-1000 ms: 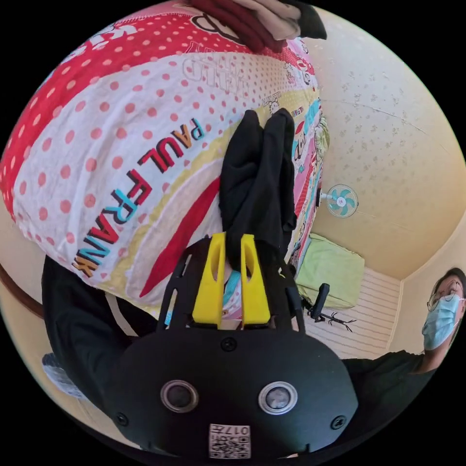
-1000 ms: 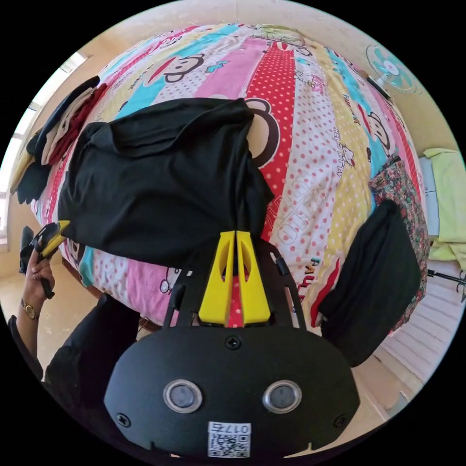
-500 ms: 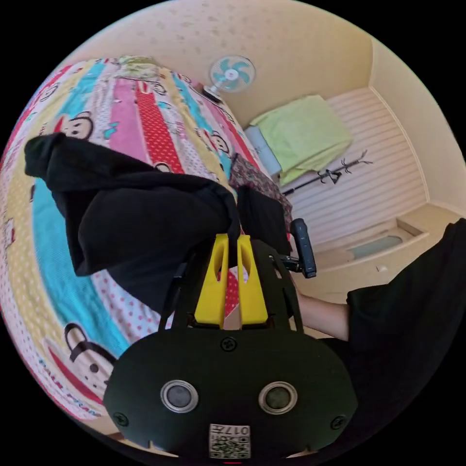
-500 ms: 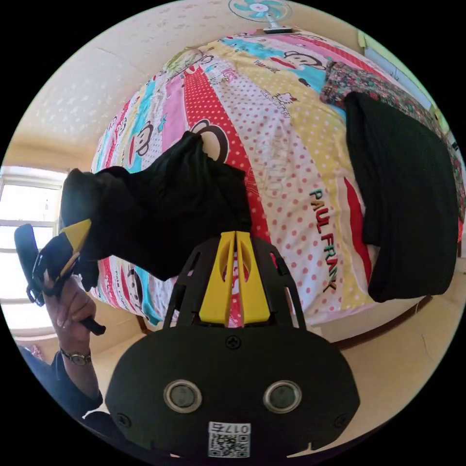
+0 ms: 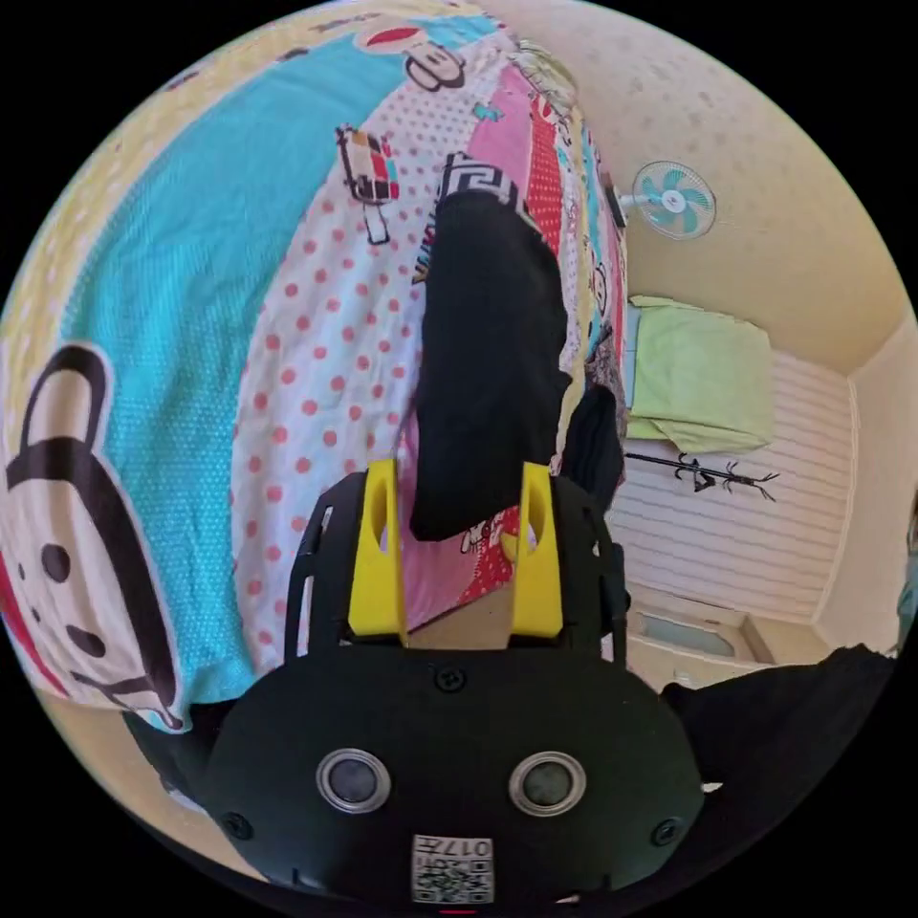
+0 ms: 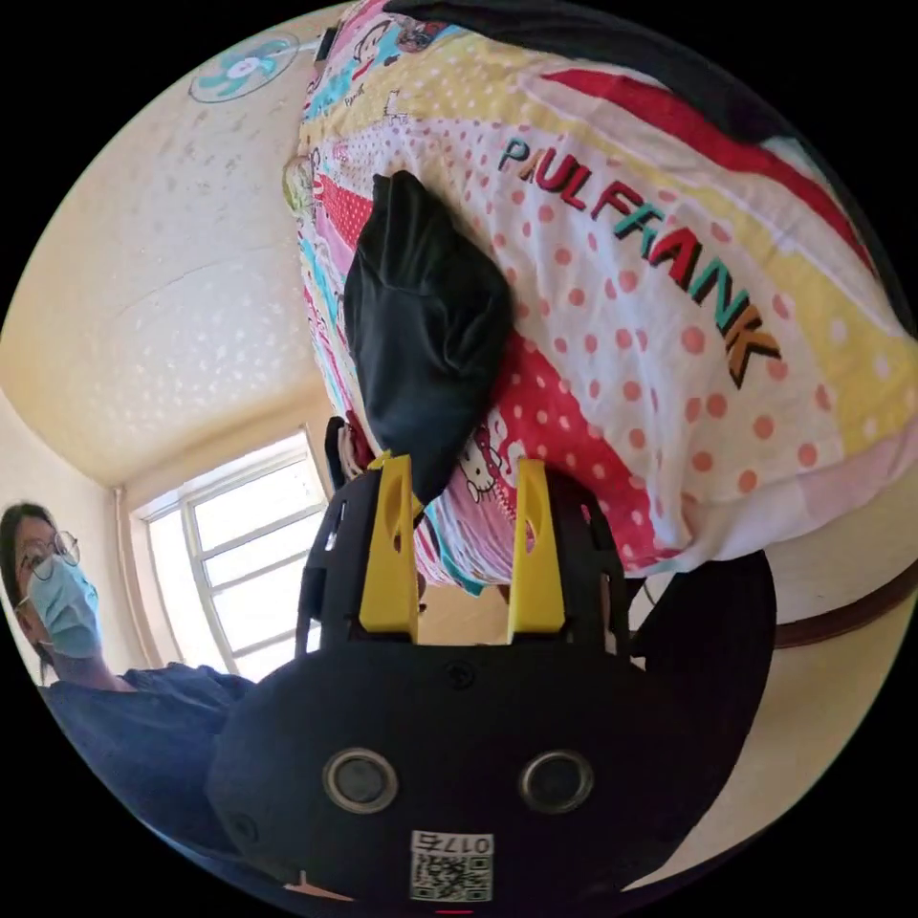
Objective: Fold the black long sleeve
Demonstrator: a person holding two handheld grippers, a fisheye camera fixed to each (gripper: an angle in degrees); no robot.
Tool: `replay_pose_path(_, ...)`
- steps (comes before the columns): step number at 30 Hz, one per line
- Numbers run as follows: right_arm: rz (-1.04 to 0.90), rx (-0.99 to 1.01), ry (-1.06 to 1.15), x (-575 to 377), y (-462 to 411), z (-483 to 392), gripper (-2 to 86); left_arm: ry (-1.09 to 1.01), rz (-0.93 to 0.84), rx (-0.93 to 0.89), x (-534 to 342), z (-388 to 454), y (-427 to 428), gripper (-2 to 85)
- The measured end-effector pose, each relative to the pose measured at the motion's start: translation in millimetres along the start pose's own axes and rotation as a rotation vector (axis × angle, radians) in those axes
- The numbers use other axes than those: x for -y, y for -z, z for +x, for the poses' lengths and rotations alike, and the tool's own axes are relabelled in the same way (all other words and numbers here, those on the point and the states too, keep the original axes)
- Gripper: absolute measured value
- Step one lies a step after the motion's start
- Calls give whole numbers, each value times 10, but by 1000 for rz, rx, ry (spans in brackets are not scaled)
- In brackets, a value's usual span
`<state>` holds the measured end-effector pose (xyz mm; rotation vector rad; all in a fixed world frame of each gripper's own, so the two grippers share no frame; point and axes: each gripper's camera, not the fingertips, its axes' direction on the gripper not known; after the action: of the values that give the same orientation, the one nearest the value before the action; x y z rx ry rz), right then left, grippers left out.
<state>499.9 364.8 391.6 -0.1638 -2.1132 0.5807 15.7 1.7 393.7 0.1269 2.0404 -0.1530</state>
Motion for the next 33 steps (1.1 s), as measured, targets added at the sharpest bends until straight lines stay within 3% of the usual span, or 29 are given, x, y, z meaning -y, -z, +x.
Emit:
replay_pose_path(3, 43, 246, -132, -16, -23, 151, 176, 73, -19, -129, -20, -23, -64, 47)
replay_pose_path(7, 121, 485, -267, 57, -49, 163, 180, 38, -10, -169, -199, 355, 204, 40)
replay_pose_path(11, 139, 620, -196, 110, 155, -427, 50, -47, -25, -147, -388, 1072, 528, 39)
replay_pose_path(19, 62, 564, 204, 368, 1381, -2321, 21, -327, -34, -240, -195, 2936, 903, 39)
replay_pose_path(23, 145, 589, 449, 442, 2309, -2889, 21, -531, -130, -270, -113, 4035, 621, 40)
replay_pose_path(27, 268, 496, 482, 512, 2979, -2757, 25, -606, -288, -194, -45, 4713, -101, 55)
replay_pose_path(29, 363, 332, 391, 648, 3308, -2280, 35, -574, -367, -123, 31, 4728, -414, 63)
replay_pose_path(31, 409, 180, 286, 796, 3485, -1711, 51, -498, -371, -47, 133, 4509, -547, 52)
replay_pose_path(33, 424, -48, 155, 884, 3593, -1020, 67, -286, -346, 55, 315, 3856, -449, 13)
